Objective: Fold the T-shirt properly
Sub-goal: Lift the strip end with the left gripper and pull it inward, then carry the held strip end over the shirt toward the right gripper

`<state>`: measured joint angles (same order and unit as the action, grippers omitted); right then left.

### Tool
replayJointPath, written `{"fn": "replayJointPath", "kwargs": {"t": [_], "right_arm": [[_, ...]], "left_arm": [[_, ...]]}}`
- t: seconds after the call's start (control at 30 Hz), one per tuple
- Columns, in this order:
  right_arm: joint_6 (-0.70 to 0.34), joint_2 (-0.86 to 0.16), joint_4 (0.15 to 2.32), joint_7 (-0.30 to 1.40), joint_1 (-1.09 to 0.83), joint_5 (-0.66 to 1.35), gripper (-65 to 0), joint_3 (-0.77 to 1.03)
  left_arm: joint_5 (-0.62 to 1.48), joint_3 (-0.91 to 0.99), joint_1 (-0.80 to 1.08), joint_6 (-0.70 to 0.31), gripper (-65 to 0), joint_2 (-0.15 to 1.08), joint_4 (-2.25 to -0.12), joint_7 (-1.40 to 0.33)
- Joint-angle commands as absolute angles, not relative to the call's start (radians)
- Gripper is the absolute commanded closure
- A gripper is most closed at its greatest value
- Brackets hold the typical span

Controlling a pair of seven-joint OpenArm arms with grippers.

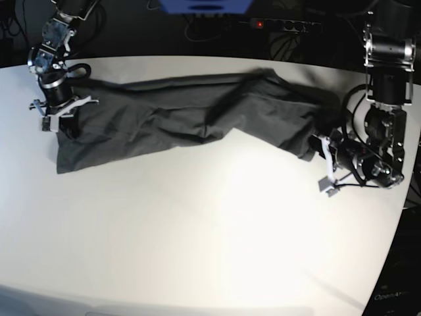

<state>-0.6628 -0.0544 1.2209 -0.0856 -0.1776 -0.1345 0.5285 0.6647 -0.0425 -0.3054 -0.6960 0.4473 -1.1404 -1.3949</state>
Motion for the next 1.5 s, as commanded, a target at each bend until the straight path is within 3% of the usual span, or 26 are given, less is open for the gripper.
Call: {"fn": "replayJointPath", "kwargs": {"t": [0.0, 0.53, 0.87, 1.07, 1.47], "right_arm": [[-0.698, -0.039, 1.176, 0.081, -0.189, -0.259, -0.6, 0.516], [-0.698, -0.010, 1.159, 0.058, -0.171, -0.360, -0.6, 0.518], [-0.698, 0.001, 1.158, 0.058, -0.159, -0.384, -0.6, 0.518], [-0.698, 0.005, 1.159, 0.058, -0.159, -0.390, -0.6, 0.518], [-0.698, 0.004, 1.159, 0.058, -0.166, -0.390, -0.6, 0.518]], "left_arm": [[0.670, -0.041, -0.335, -0.698, -3.3, 0.478, -1.167, -1.396], [0.694, -0.036, -0.321, -0.698, -3.3, 0.628, -1.406, -1.396], [1.081, -0.039, -0.309, -0.698, -3.3, 0.616, -1.534, -1.396], [1.093, -0.039, -0.308, -0.698, -3.2, 0.499, -1.566, -1.396], [0.839, -0.036, -0.286, -0.698, -3.2, 0.194, -1.566, -1.396]]}}
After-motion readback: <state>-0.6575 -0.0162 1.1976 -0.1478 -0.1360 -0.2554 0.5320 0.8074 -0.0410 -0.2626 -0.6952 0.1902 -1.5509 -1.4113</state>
